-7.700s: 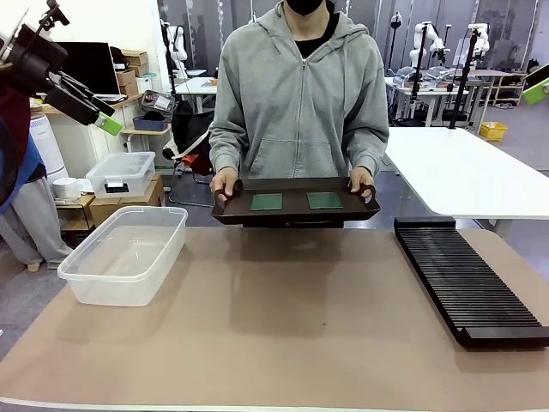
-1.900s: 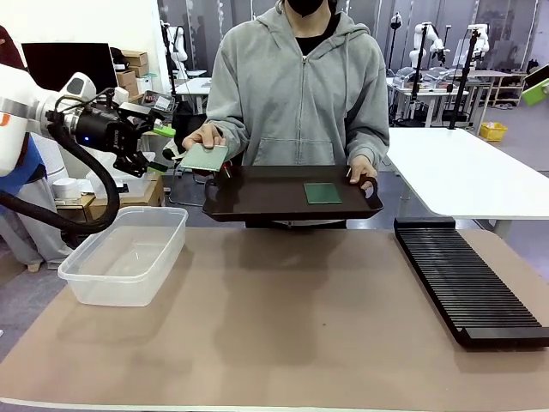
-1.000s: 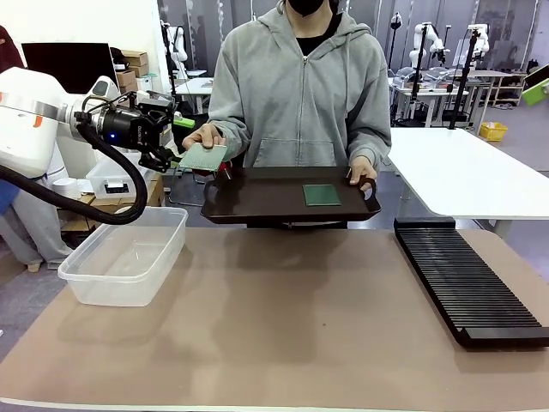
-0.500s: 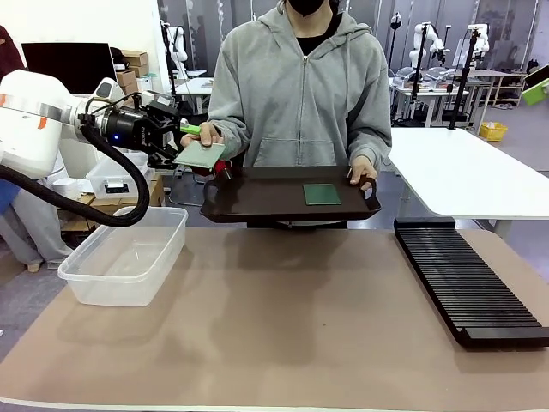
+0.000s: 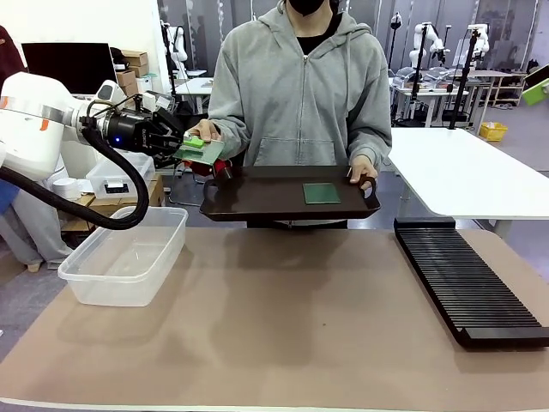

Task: Sort PCBs into racks and boxes based on the side picked up.
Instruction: Pick up the Blank PCB handed by the Human, then if the short side of the Blank PCB is picked up, insert it into the PCB Rack ; if the long side is picked up, place it in the Organizing box.

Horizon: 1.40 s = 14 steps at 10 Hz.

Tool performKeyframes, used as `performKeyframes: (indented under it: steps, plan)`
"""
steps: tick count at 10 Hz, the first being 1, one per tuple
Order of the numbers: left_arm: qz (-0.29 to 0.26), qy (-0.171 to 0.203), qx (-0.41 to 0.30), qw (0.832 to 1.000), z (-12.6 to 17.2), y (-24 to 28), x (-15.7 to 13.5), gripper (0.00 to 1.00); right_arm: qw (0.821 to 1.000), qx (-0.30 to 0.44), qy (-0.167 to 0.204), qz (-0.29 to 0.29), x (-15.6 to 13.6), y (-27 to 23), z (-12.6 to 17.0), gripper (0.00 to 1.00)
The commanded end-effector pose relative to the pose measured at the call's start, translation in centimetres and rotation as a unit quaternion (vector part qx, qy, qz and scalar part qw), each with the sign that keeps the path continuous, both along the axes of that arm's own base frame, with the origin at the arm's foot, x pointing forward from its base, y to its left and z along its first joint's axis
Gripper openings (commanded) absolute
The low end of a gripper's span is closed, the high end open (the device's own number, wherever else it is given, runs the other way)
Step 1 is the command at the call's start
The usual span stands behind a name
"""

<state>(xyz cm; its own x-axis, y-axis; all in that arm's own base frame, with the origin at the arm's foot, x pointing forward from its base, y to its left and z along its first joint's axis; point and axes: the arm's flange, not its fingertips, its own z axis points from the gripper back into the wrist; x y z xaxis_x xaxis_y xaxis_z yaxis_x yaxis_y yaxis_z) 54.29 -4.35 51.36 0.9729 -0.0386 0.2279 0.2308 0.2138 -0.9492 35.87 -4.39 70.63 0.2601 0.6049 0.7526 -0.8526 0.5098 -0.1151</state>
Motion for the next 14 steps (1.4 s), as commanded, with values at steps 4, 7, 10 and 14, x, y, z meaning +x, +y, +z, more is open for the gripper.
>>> performKeyframes:
  steps: [4, 7, 10, 14]
  plan:
    - [-0.007, -0.020, -0.013, 1.000, 0.05, 0.57, 0.03, 0.00, 1.000, 0.004, 0.000, 0.008, 0.01, 0.14, -0.13, 1.00]
    - [-0.015, -0.028, -0.007, 0.999, 0.14, 0.54, -0.18, 0.00, 1.000, 0.004, 0.000, 0.008, 0.01, 0.14, -0.13, 1.00]
    - [0.018, 0.003, 0.015, 1.000, 0.52, 0.69, -0.35, 0.00, 1.000, 0.004, 0.000, 0.008, 0.01, 0.14, -0.13, 1.00]
    - [-0.007, -0.024, 0.000, 1.000, -0.06, 0.36, -0.04, 0.00, 1.000, 0.004, 0.000, 0.008, 0.01, 0.14, -0.13, 1.00]
